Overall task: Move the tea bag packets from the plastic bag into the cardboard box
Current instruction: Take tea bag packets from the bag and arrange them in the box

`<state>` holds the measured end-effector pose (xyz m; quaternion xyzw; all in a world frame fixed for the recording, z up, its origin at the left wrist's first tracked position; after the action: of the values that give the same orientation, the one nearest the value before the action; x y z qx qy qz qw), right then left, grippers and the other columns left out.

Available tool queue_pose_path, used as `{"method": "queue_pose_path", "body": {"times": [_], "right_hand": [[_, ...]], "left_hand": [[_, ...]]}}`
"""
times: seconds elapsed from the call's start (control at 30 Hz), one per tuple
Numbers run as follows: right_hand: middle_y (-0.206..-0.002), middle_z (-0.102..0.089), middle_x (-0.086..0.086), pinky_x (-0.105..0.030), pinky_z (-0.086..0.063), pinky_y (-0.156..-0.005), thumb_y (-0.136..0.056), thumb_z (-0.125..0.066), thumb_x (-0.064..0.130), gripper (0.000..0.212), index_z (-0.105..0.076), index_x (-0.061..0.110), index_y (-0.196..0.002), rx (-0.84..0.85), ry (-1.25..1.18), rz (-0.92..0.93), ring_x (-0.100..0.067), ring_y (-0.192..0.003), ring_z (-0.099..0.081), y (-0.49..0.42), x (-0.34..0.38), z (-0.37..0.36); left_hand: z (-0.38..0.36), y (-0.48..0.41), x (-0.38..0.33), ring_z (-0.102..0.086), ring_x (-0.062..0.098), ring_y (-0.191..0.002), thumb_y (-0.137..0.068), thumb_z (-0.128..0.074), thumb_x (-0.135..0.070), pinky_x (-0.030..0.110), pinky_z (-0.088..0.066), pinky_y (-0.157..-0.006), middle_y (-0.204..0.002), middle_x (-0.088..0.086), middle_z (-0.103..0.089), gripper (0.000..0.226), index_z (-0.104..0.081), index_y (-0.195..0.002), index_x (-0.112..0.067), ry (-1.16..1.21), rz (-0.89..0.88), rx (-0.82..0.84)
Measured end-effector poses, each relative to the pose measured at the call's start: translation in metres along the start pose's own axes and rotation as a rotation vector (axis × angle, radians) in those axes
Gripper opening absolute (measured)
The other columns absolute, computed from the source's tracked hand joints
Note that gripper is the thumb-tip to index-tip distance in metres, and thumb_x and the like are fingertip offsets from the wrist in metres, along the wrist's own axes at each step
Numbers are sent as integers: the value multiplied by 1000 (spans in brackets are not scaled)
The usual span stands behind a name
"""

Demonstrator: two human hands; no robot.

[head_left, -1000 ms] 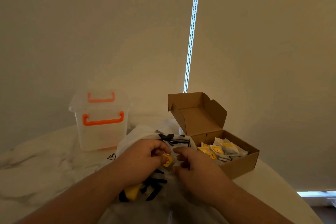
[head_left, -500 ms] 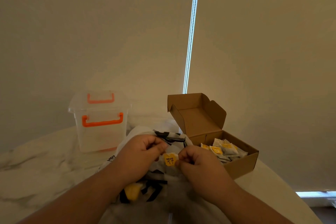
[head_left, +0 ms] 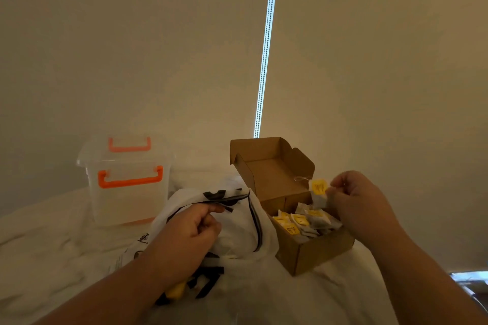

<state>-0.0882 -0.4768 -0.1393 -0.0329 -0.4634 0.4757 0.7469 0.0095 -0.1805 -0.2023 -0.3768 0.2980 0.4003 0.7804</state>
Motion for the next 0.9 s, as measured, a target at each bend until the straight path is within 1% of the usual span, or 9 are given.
{"method": "queue_pose_path", "body": {"times": [0.07,0.13,0.3,0.4,0.5,0.57,0.63,0.77,0.9], "right_hand": [[-84,-63,2,-30,-49,-62,-89,-59,15,12,-62,26,-84,84,183,-81,-16,-77,-59,-9,-26,-12],[-86,-62,5,-36,-56,-72,-87,-57,19,15,-62,32,-81,138,327,-147,-16,-80,-59,-12,-43,-22],[-85,-64,6,-40,-59,-75,-84,-58,19,16,-65,33,-80,159,416,-196,-16,-78,-60,-13,-53,-28],[-92,-65,3,-33,-55,-68,-87,-58,19,17,-69,32,-85,50,370,-86,-15,-78,-59,-12,-31,-21],[-89,-64,7,-14,-39,-58,-92,-60,18,13,-70,27,-92,7,138,202,-3,-74,-55,14,31,-18],[-83,-61,16,-10,-43,-56,-93,-61,20,13,-67,31,-92,106,-8,374,1,-77,-58,46,76,-23],[-84,-57,24,-6,-44,-66,-94,-58,26,15,-64,40,-94,276,-4,481,10,-88,-54,76,107,-42],[-118,-59,25,-8,-38,-89,-101,-47,29,30,-61,40,-124,590,157,470,9,-106,-51,100,107,-99],[-134,-57,12,-21,-40,-103,-100,-44,17,40,-56,36,-133,702,270,370,-7,-124,-50,96,88,-121]], "left_hand": [[2,1,-2,-54,0,-57,-96,-55,-24,14,-44,-53,-72,-14,-62,22,-57,-85,-43,-31,2,-7],[3,2,-1,-58,-3,-68,-97,-53,-21,10,-44,-56,-79,-18,-64,26,-56,-92,-46,-73,13,-7],[9,2,-4,-57,0,-87,-96,-50,-14,11,-44,-77,-93,-15,-62,26,-60,-98,-38,-221,15,-18],[8,2,-12,-55,3,-79,-96,-48,-17,9,-40,-64,-91,-13,-61,21,-60,-99,-35,-449,5,46],[6,1,-20,-55,5,-91,-98,-46,-20,12,-44,-77,-107,-13,-61,21,-59,-109,-32,-531,8,97],[4,0,-22,-55,8,-98,-99,-46,-20,21,-47,-91,-116,-10,-61,21,-59,-113,-29,-567,19,116],[1,-4,-19,-58,11,-102,-98,-47,-19,26,-48,-92,-118,-6,-63,21,-59,-113,-27,-572,-3,132],[-7,-5,-4,-54,13,-117,-96,-53,-14,22,-44,-98,-133,-5,-54,43,-50,-136,-29,-590,77,269],[-10,-2,4,-52,6,-112,-92,-59,-16,17,-44,-90,-133,-12,-54,44,-53,-130,-39,-573,40,260]]}}
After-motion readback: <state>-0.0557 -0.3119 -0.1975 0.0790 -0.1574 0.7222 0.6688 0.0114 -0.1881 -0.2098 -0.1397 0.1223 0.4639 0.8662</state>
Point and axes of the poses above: each hand's wrist, its own y-axis away from the middle knuckle, its own z-axis out of the back of the hand, x = y × z, the point moved 8 cm from there along -y, towards the middle knuckle
